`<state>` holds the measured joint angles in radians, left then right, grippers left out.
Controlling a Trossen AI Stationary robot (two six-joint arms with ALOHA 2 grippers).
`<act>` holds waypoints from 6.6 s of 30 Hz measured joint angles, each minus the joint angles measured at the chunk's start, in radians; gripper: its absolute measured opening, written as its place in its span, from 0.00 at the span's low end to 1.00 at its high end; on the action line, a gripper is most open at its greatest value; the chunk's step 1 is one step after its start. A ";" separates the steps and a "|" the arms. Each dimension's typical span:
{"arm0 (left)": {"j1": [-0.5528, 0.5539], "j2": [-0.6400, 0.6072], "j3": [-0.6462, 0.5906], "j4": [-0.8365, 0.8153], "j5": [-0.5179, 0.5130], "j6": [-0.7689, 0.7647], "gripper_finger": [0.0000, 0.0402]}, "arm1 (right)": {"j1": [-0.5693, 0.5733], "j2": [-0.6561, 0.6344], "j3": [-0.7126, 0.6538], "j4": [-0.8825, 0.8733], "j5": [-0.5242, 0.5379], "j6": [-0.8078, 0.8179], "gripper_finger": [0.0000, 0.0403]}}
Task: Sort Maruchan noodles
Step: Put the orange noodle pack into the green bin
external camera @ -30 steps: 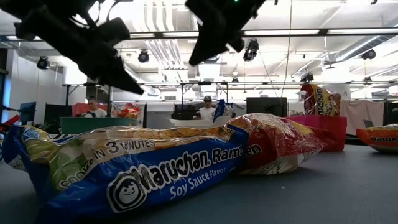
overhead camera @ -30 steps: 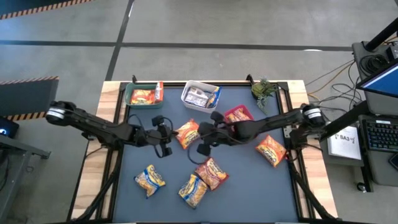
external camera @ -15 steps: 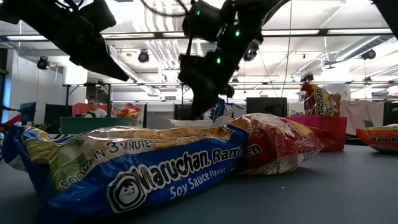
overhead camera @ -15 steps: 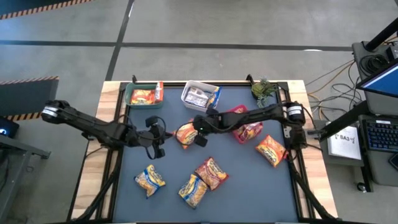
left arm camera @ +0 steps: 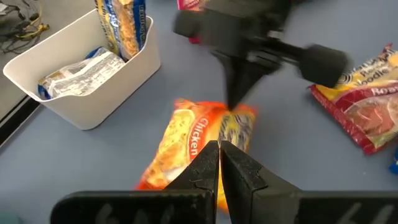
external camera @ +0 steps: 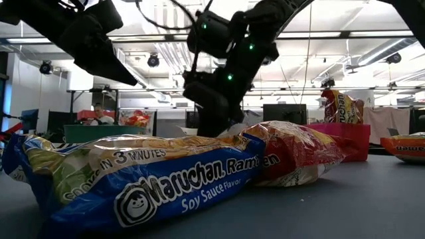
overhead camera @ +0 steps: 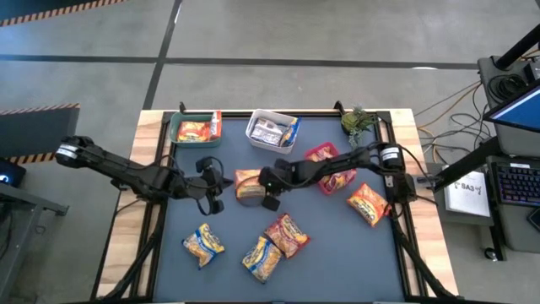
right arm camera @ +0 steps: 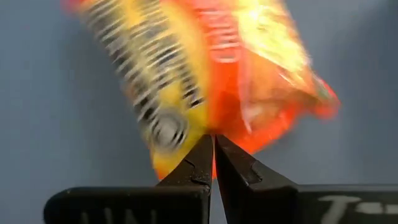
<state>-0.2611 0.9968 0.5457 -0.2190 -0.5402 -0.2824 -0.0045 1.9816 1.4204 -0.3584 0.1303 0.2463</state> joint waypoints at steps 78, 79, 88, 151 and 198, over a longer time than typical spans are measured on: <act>0.141 0.409 -0.073 0.308 0.065 -0.746 0.64 | 0.021 0.094 -0.131 0.234 0.098 -0.068 0.02; 0.146 0.409 -0.090 0.345 0.078 -0.744 0.64 | 0.020 0.095 -0.131 0.234 0.098 -0.074 0.02; 0.153 0.412 -0.183 0.508 0.110 -0.761 0.64 | 0.017 0.106 -0.132 0.238 0.096 -0.077 0.02; 0.155 0.513 -0.245 0.787 0.089 -0.631 0.46 | 0.025 -0.001 -0.138 0.236 0.052 -0.054 0.07; 0.155 -0.056 -0.246 0.261 0.165 -0.538 0.01 | 0.004 -0.093 -0.134 0.233 0.071 0.072 0.04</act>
<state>-0.1062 0.9411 0.2993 0.0418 -0.3748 -0.8200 -0.0006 1.8889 1.2865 -0.1250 0.2008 0.3180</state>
